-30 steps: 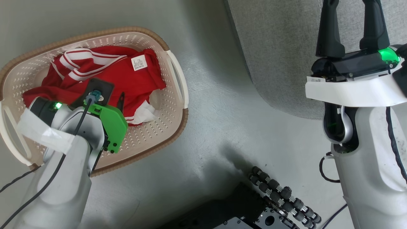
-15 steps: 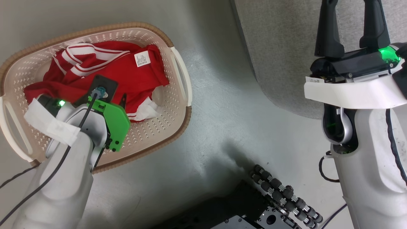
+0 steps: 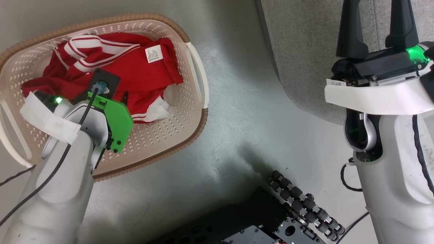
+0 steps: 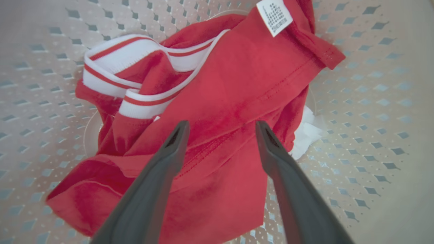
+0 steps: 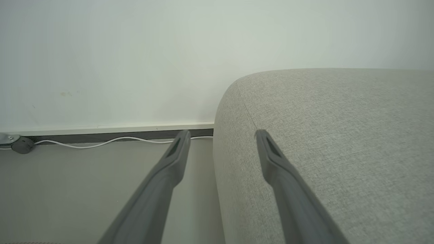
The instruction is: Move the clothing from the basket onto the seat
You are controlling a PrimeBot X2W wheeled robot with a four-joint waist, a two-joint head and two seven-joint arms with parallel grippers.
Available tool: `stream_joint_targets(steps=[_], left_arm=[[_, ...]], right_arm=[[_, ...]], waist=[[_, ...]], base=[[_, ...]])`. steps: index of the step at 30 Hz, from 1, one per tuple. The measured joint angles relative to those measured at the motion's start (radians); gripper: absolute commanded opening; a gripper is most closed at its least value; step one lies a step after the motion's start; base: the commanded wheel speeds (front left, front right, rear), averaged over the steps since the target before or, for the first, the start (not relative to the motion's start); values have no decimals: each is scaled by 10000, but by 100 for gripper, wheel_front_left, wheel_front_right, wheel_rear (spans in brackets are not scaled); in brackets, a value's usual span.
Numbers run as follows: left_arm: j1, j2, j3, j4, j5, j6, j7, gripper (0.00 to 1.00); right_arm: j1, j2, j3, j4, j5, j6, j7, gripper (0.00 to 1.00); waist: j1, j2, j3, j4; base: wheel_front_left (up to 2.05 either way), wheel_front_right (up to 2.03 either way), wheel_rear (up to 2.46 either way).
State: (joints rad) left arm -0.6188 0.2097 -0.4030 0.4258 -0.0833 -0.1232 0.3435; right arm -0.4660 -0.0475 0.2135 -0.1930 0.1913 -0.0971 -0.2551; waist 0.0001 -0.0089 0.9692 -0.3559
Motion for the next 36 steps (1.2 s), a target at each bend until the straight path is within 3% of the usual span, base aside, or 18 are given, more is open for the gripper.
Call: stream_joint_targets(steps=[36], left_arm=[[-345, 209, -598, 947, -12, -10, -27, 100]], right_arm=[[-71, -2, -29, 12, 270, 0, 0, 100]], waist=[[-1, 0, 238, -54]], base=[[0, 0, 0]])
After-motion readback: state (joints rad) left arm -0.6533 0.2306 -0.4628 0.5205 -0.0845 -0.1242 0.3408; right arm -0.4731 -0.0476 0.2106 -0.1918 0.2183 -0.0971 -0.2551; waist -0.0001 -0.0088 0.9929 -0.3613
